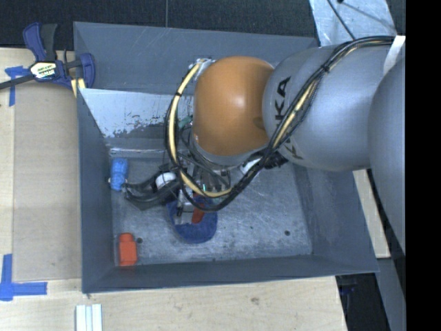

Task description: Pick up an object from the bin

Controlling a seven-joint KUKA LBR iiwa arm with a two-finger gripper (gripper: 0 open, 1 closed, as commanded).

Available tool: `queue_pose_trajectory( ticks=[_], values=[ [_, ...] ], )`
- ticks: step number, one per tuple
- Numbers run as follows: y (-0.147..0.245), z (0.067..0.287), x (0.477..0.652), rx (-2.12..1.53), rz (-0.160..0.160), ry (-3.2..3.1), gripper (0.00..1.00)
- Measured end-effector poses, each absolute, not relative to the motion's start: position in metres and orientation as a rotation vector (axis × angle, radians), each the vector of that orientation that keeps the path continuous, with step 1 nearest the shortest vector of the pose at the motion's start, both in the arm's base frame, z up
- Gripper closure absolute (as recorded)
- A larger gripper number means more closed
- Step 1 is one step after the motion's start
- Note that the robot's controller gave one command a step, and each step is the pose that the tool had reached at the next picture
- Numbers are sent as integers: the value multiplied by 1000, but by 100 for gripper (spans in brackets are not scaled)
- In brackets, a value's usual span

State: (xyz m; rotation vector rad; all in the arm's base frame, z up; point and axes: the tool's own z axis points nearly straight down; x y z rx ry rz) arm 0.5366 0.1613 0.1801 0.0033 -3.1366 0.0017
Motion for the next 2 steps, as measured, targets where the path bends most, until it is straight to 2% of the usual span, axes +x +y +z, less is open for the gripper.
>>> queue_pose_trajectory(
  ticks=[1, 2],
  values=[
    [145, 71, 582, 114, -10, -3156, 0],
    [144, 73, 582, 114, -8, -3157, 100]
  ],
)
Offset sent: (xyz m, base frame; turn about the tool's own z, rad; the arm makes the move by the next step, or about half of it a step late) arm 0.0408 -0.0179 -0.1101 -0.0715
